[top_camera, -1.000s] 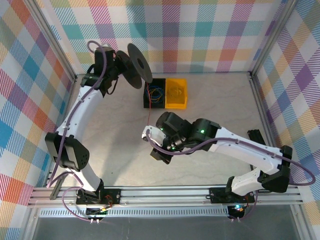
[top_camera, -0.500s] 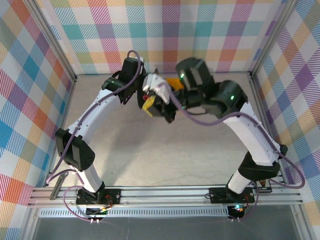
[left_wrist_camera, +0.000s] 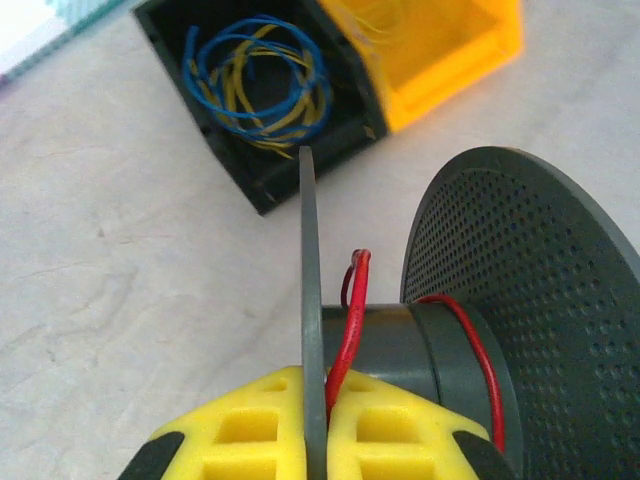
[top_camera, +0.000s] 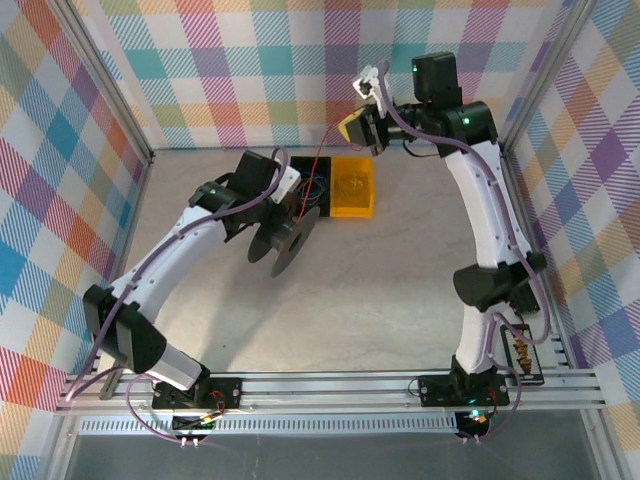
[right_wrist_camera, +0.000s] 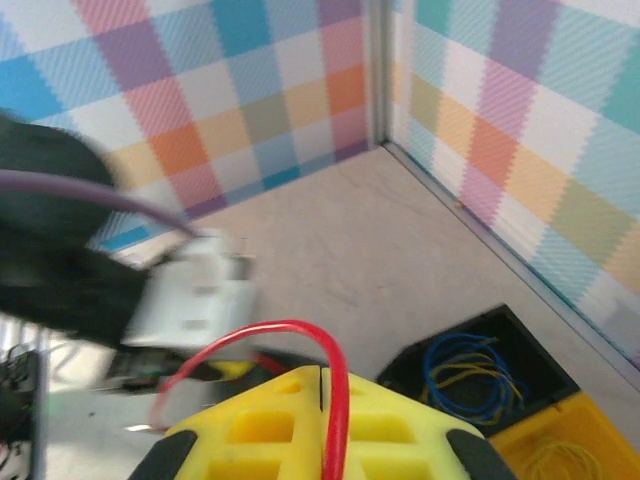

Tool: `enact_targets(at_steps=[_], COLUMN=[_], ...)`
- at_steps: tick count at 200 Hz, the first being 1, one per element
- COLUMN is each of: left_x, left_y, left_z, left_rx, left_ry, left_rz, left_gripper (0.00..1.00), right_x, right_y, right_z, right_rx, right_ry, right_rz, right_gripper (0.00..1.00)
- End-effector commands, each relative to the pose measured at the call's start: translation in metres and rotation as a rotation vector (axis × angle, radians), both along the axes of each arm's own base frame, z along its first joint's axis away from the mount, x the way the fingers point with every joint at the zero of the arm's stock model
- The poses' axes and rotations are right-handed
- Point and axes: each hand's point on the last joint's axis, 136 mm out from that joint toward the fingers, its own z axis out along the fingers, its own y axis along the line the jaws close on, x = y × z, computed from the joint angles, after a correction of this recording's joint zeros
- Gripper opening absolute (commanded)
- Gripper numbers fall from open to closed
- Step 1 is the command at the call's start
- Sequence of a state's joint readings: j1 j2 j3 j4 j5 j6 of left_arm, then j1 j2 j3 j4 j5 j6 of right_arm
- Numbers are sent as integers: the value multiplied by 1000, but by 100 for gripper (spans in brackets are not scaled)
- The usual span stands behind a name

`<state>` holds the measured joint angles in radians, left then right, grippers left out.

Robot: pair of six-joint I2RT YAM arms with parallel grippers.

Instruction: Wrap the cables

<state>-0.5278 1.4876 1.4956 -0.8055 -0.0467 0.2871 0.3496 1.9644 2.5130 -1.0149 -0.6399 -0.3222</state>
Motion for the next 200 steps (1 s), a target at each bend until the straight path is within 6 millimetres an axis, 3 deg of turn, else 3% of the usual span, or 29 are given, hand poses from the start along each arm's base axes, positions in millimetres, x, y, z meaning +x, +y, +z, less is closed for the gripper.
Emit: enact_targets(at_steps=[1,33,49,72,86,111,129,156,200], left_x=[-43,-73,-83,-87,-77,-41,-24,21,74], left_y=[-15,-27,-32,-31,-22,7,22,47,88], left_z=[32,71,98,143,171,228,258,268,244], left_rx=[-67,-191,-298,-485,-582,-808,-951,-1079,-1193], left_ry=[-19,-52,-96,-186,-273,-452,-521,-574,-608], left_rz=[-224,-383,-455,-507,-465,-313,-238,10,390], left_gripper=[0,0,0,0,0,0,0,0,0], right_x=[46,96,106,106,101,85,71,44,-1], right_y=[-26,-66,-80,-86,-85,-83,-77,-61,-27], right_z=[-9,-62,-88,-121,-139,-167,-189,-216,-251], right_rx=[24,-32,-63,-98,-97,-87,-89,-101,-155], right_ry=[-8,96,156,218,253,321,362,421,487], right_rz=[-77,-213,-250,-268,-266,-263,-252,-226,-185], right_gripper=[0,0,0,0,0,0,0,0,0])
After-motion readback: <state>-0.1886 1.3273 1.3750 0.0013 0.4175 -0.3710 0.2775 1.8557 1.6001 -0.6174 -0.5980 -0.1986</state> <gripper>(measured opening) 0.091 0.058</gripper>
